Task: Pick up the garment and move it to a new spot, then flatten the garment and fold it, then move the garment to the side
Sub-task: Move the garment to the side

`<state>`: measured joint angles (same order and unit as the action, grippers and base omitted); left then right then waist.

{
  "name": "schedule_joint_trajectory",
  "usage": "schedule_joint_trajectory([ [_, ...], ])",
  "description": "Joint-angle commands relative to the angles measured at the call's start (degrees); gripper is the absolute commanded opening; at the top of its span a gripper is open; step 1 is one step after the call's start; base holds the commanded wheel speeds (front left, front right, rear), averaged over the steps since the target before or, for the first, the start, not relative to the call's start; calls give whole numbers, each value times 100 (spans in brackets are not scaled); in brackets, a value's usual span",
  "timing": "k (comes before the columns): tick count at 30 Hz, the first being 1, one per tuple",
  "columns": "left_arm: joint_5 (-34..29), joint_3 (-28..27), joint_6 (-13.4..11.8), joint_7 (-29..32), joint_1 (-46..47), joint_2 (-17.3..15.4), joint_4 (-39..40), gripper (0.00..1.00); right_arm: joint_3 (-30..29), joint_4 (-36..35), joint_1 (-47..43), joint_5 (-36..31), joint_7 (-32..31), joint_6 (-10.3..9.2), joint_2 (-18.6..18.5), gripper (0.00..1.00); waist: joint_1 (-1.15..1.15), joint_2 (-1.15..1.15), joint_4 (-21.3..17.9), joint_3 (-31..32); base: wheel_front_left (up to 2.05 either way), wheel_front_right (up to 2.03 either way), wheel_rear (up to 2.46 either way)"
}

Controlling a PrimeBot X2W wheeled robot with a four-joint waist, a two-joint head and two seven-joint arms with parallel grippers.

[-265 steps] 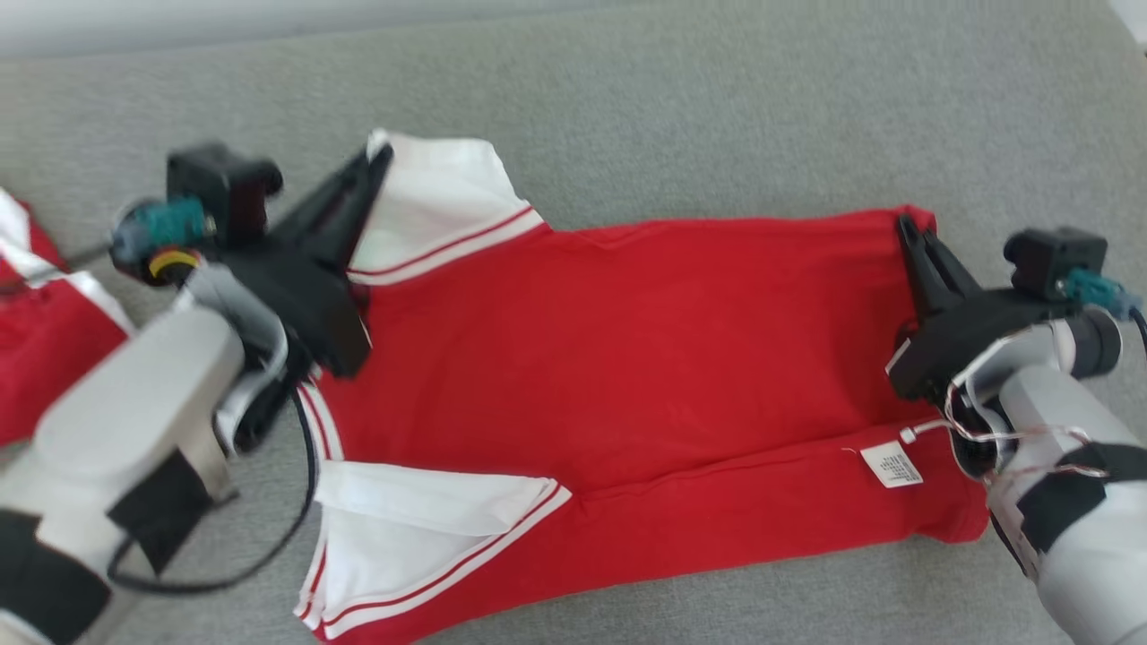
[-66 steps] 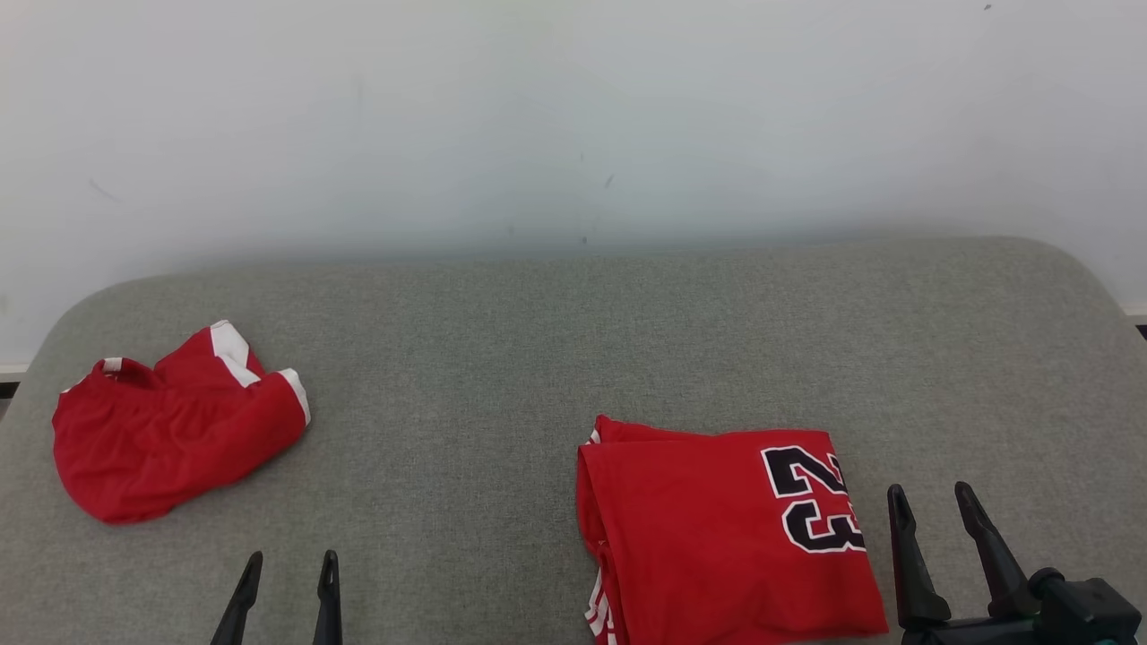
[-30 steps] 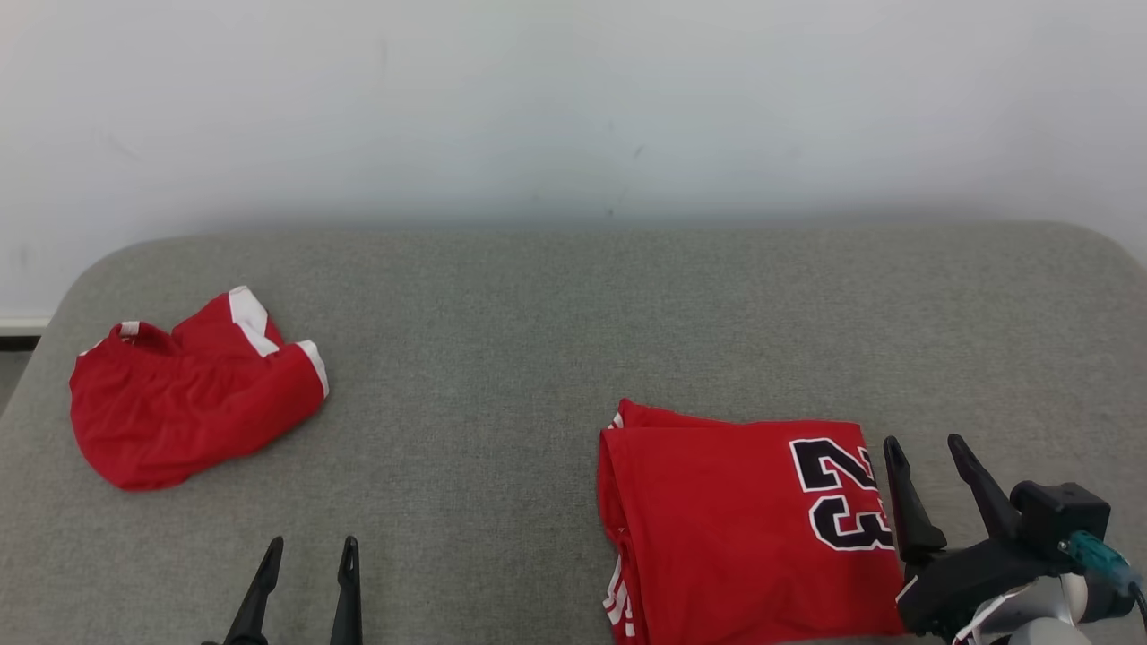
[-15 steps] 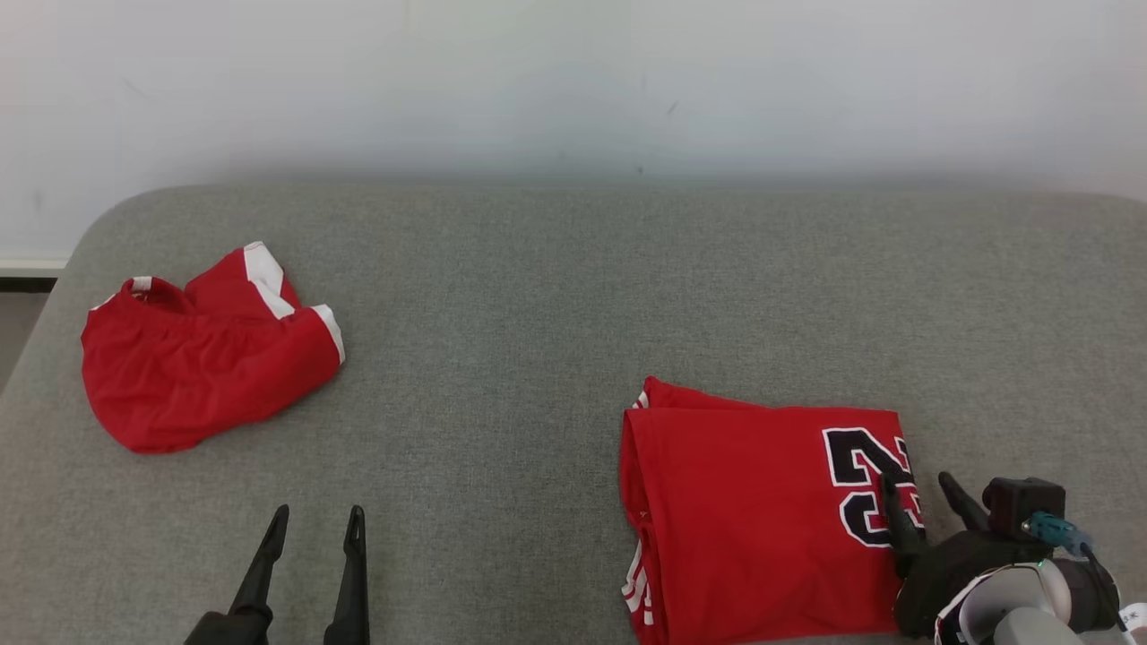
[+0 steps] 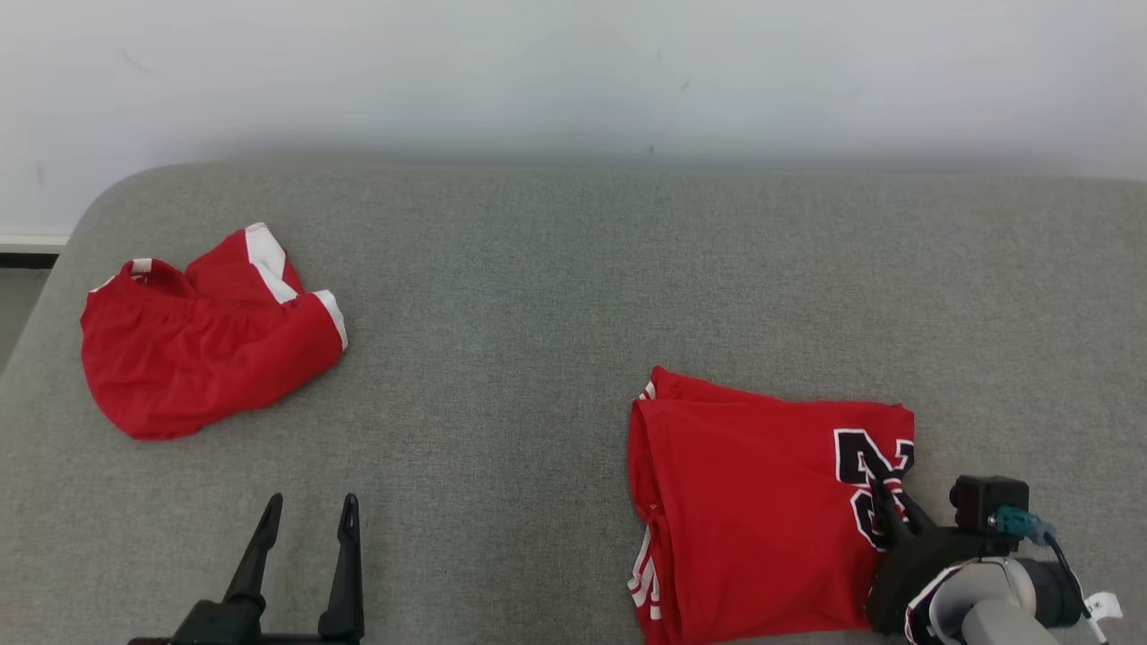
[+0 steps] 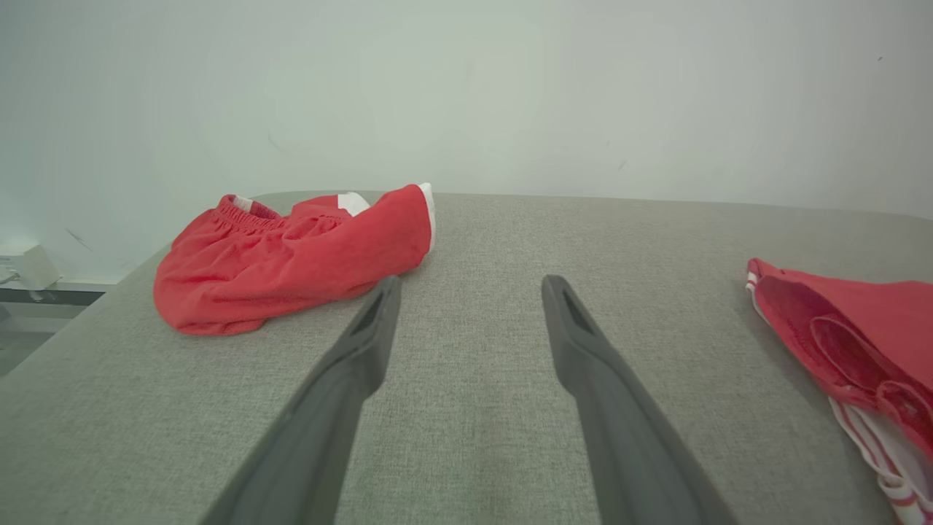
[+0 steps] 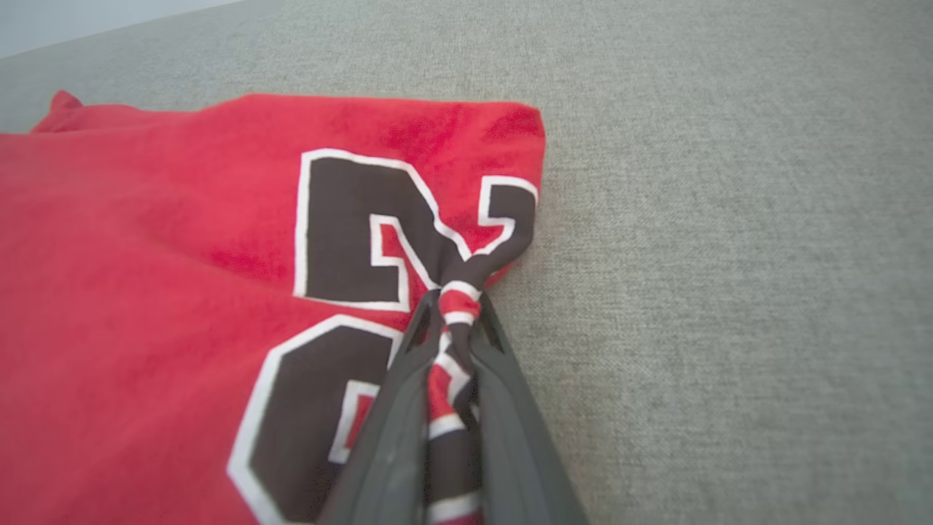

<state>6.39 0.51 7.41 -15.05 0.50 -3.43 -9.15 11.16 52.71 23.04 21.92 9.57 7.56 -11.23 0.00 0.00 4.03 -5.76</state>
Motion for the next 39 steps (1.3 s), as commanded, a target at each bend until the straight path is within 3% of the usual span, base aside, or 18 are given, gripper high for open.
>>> schedule_joint_trajectory([
  [1,19,-22,3,-18,111,8,15,100,83,40,141,96,11,-17,-33,0,0,0,-30,-73,0,0,0],
  [9,34,20,6,-18,330,19,131,100,314,-92,899,205,35,-17,-379,0,0,0,-85,-491,0,0,0],
  [19,14,97,2,-18,964,22,609,100,419,-255,2565,236,-116,-17,-1288,0,0,0,-438,-1787,0,0,0],
  [29,-215,35,1,-18,1469,-372,1152,100,462,-260,3761,218,-93,-17,-2104,0,0,0,-1161,-2909,0,0,0],
  [39,-270,-120,-4,-18,1356,-660,1537,100,569,-63,4373,288,-28,-17,-2516,0,0,0,-1550,-3205,0,0,0],
])
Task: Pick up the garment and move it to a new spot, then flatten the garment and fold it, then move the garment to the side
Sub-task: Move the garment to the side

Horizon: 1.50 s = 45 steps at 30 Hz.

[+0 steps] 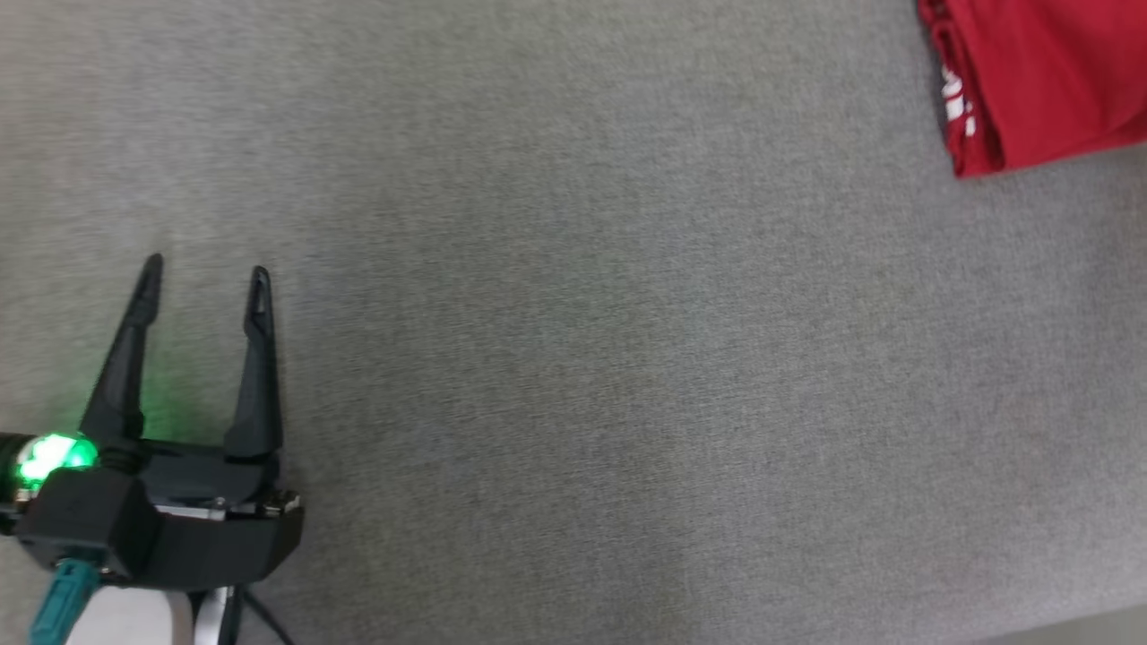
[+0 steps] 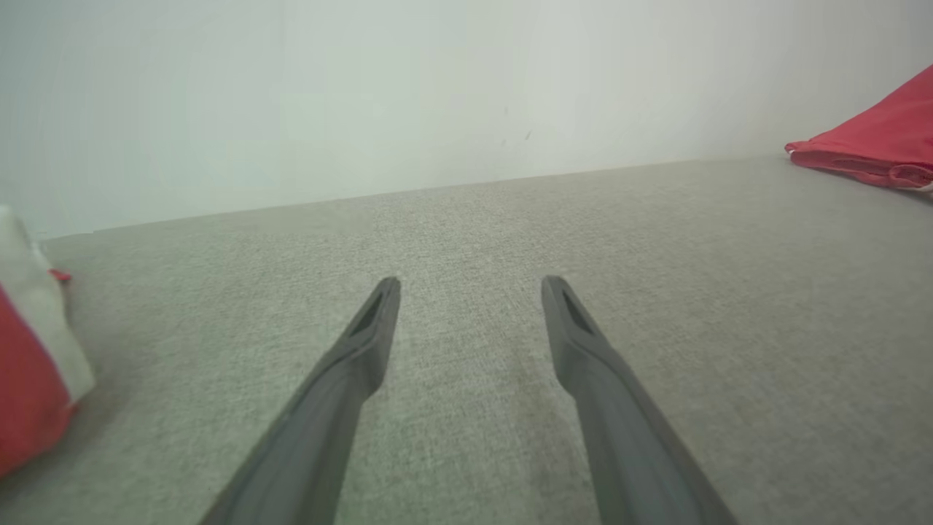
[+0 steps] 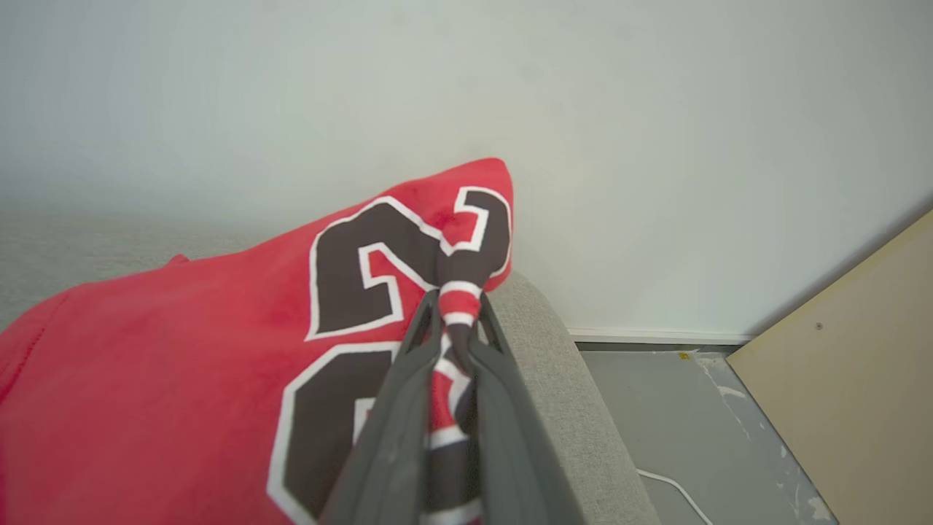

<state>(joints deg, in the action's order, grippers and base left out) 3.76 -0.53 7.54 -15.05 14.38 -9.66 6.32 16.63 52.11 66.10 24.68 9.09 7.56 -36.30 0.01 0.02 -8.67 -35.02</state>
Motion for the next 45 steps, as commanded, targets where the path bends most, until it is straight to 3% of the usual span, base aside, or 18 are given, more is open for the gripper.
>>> schedule_joint_trajectory([
  [1,-3,-22,-17,-17,-49,-48,9,100,53,4,138,-8,1,-17,-65,0,-1,-2,-292,-295,0,0,0],
  [10,-46,-10,-22,-11,-156,-42,156,100,260,231,732,-79,-186,-17,-418,0,-1,-2,-249,-390,0,0,0],
  [16,-56,2,-29,2,-148,-10,174,100,303,432,881,-96,-170,-17,-447,0,-1,-2,-195,-421,0,0,0],
  [17,-55,0,-36,2,-154,-5,169,100,304,470,902,-106,-143,-17,-438,5,-1,-2,-186,-427,0,0,0],
  [18,-48,-4,-40,2,-157,1,166,100,311,496,923,-130,-95,-17,-439,45,-1,-2,-177,-433,0,0,0],
  [19,-42,-7,-41,2,-155,9,161,100,310,535,927,-130,-55,-17,-426,100,-1,-2,-167,-434,0,0,0],
  [27,50,-89,-51,3,-178,76,49,100,339,643,937,-227,351,-17,-333,100,-1,-2,-105,-234,0,0,0],
  [35,132,-233,-97,-5,-356,246,-173,100,450,144,446,-10,582,-17,10,100,-1,-2,-35,498,0,0,0],
  [45,249,-463,-130,-18,-993,485,-518,100,-202,-1491,-1706,-29,614,-17,703,100,-1,-2,237,1902,0,0,0],
])
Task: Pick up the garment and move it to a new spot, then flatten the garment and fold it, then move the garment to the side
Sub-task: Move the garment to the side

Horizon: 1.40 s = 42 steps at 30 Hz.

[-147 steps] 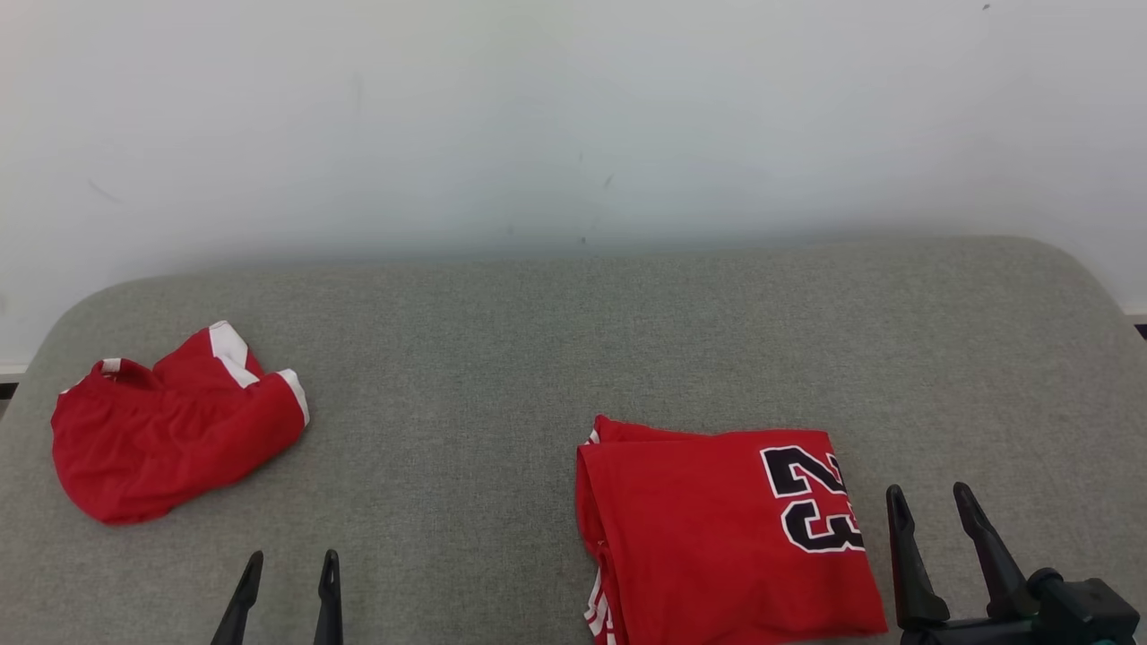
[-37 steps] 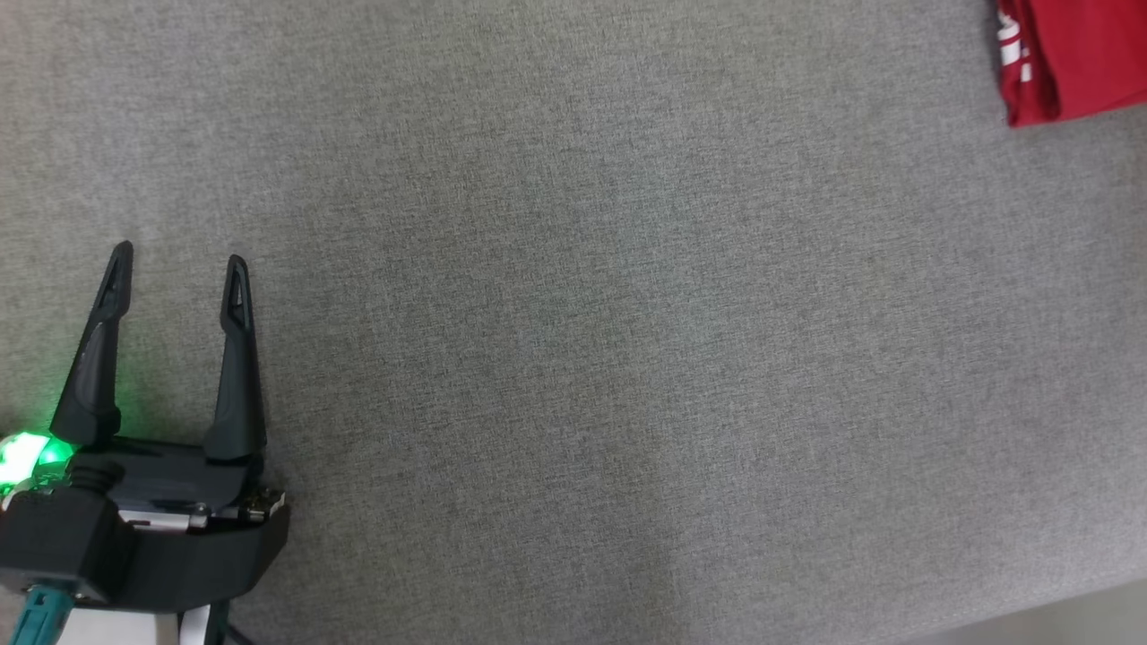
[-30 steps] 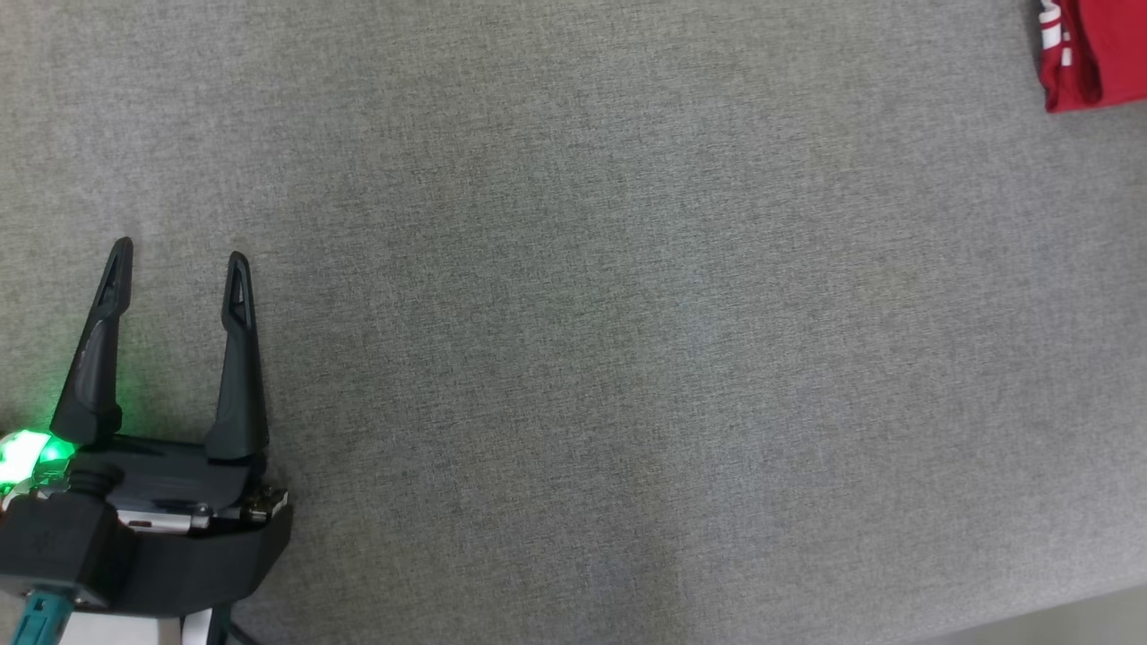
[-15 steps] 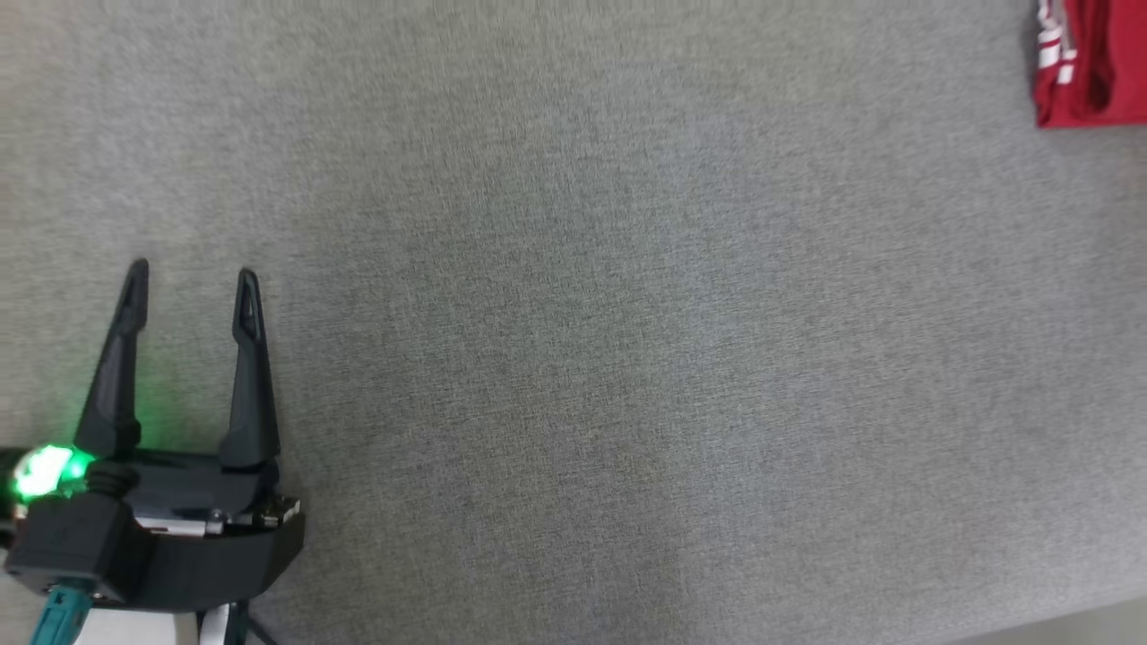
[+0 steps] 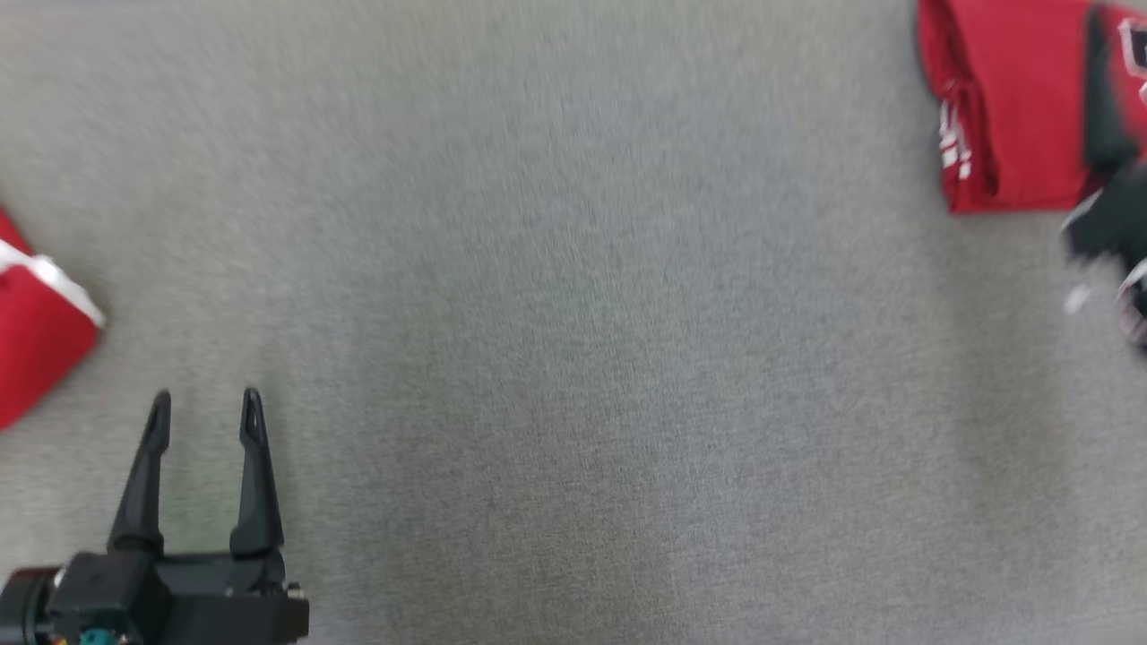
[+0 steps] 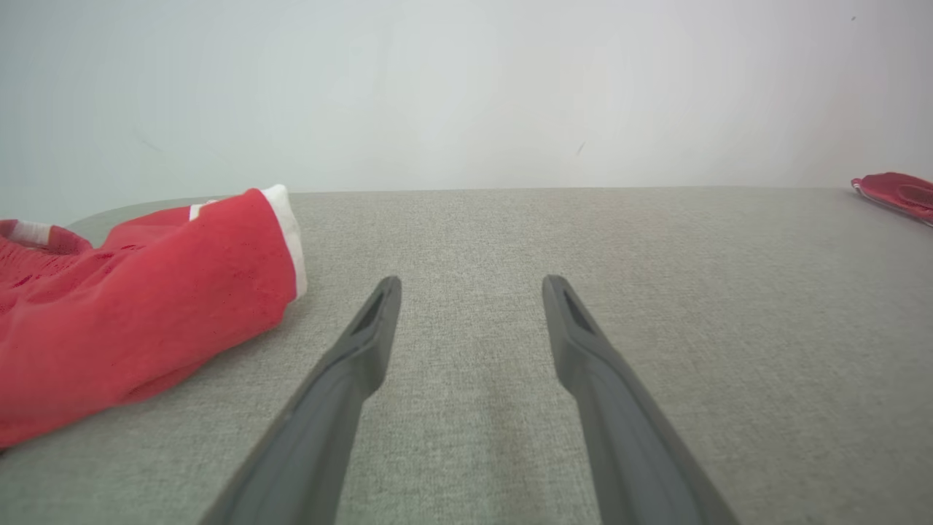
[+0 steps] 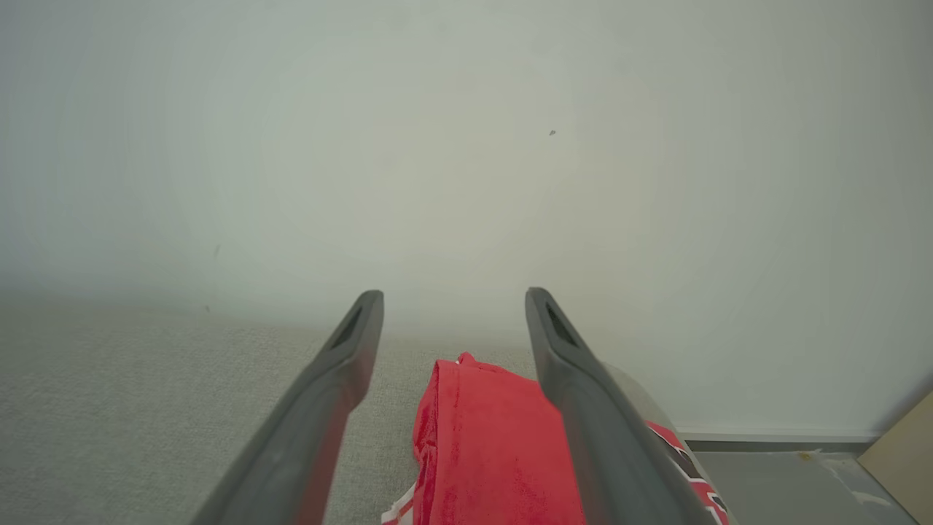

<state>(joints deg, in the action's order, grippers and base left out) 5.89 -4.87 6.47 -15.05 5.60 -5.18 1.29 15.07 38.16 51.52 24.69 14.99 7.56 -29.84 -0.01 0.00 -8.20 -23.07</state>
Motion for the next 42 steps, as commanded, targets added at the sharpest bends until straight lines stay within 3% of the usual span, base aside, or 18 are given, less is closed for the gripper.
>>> schedule_joint_trajectory([
  [1,31,-32,-19,-18,-177,52,-47,100,-117,-222,-482,-52,24,-17,131,100,1,0,214,815,0,0,0],
  [11,83,-24,0,-18,-564,163,-247,100,-797,-1306,-2583,-145,24,-17,820,100,1,0,488,1539,0,0,0],
  [25,86,30,41,-17,-901,207,-519,100,-1332,-2457,-4587,-407,-179,-17,1689,100,1,0,861,2206,0,0,0],
  [34,37,74,57,-18,-1037,184,-650,100,-1550,-2949,-5393,-635,-359,-17,2109,100,1,0,1024,2421,0,0,0],
  [42,59,171,89,-18,-1106,126,-806,100,-1431,-3152,-5586,-856,-469,-17,2259,100,1,0,1014,2533,0,0,0],
])
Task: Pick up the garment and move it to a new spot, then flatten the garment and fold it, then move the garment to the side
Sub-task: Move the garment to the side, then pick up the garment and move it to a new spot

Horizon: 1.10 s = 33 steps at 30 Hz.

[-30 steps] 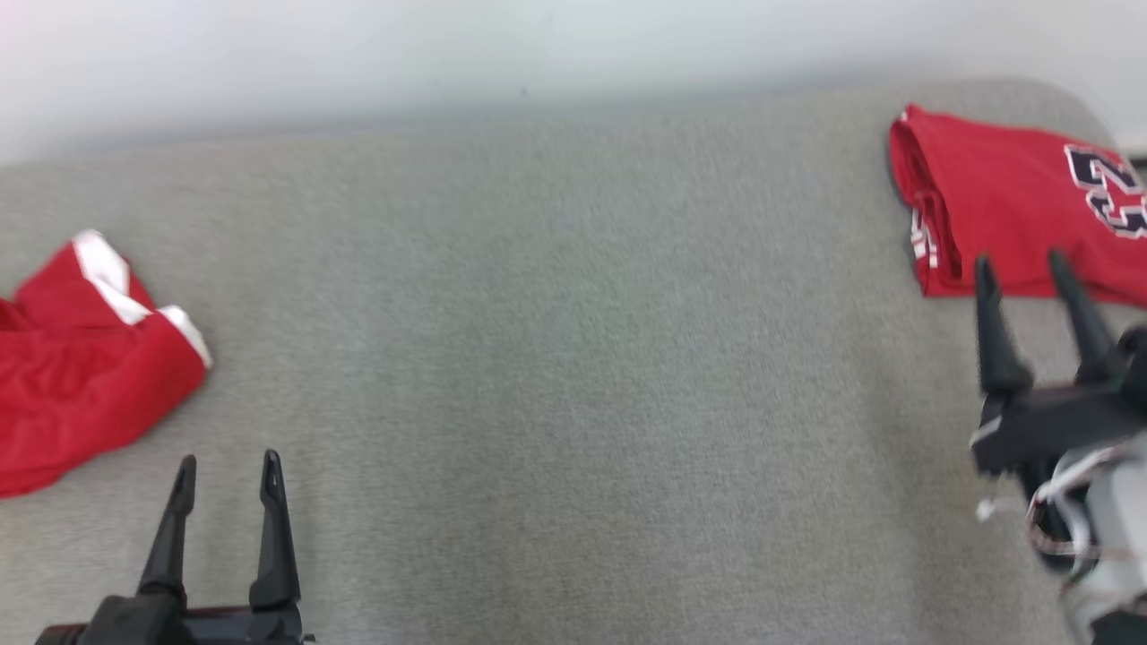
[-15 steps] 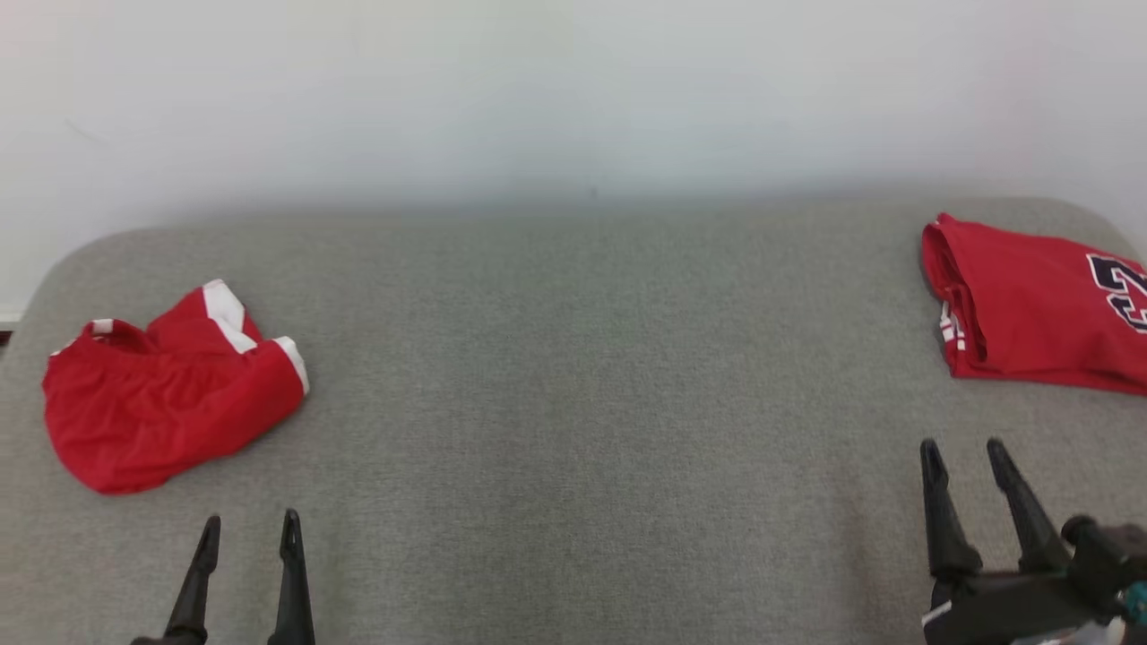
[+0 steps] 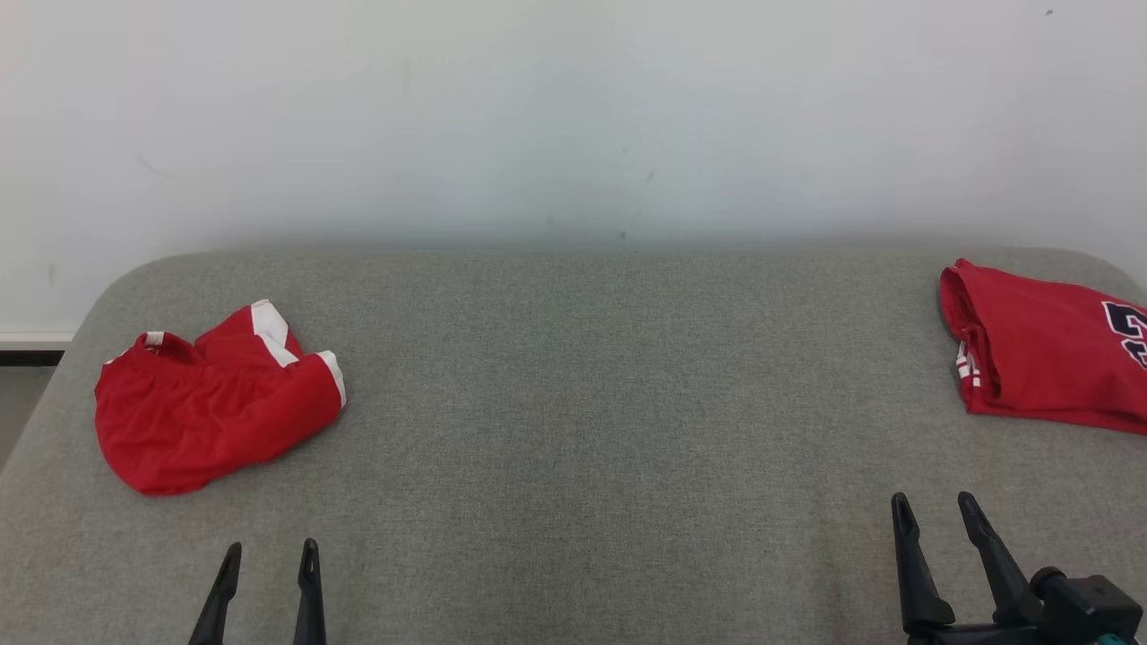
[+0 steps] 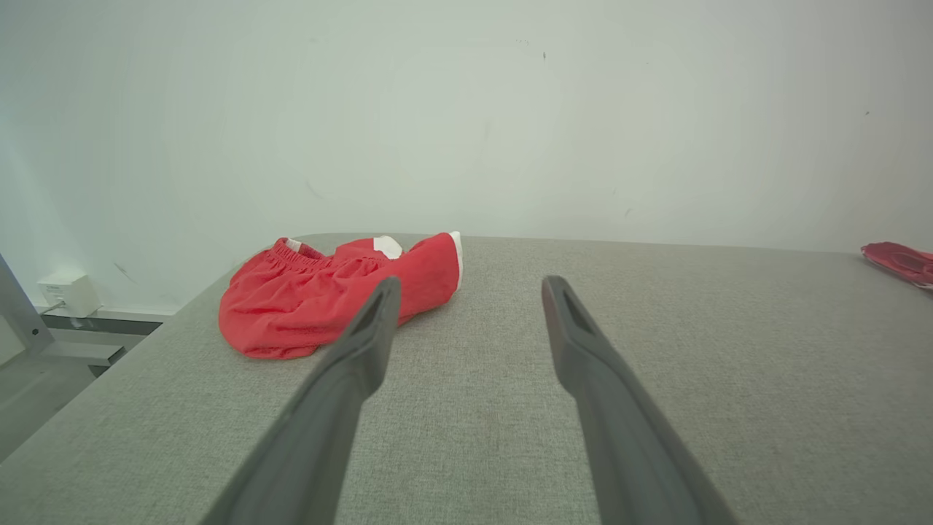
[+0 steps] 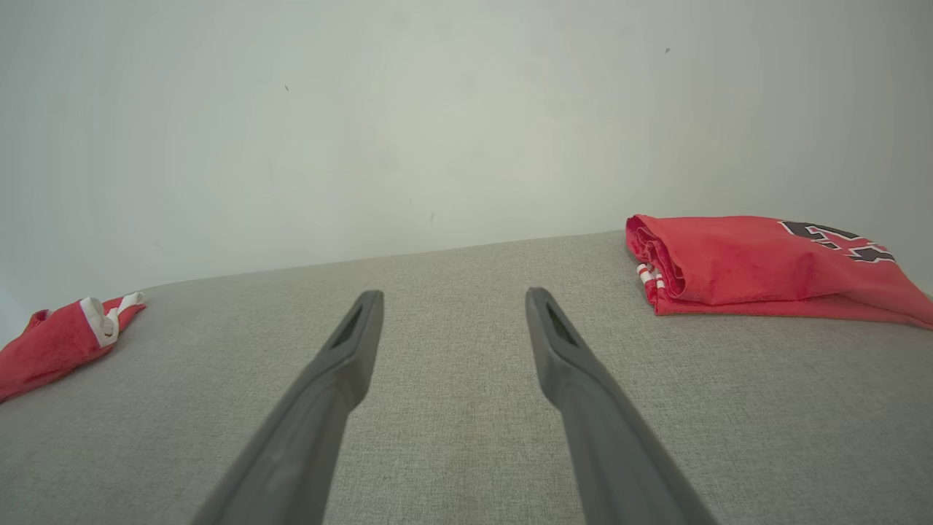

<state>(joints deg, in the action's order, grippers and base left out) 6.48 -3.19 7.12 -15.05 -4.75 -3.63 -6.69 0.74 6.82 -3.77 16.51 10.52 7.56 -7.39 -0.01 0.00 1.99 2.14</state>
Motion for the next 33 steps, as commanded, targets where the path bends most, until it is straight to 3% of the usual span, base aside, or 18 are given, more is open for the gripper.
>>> schedule_joint_trajectory([
  [1,7,14,26,-18,-65,-30,-24,100,12,-35,-64,-64,-36,-17,30,100,1,0,-7,24,0,0,0],
  [26,23,93,31,-18,-63,-65,-105,100,-111,-113,-242,-176,-83,-17,232,100,1,0,-59,116,0,0,0],
  [33,-2,139,33,-18,13,-96,-179,100,-150,-89,-324,-126,-46,-17,273,100,1,0,262,115,0,0,0],
])
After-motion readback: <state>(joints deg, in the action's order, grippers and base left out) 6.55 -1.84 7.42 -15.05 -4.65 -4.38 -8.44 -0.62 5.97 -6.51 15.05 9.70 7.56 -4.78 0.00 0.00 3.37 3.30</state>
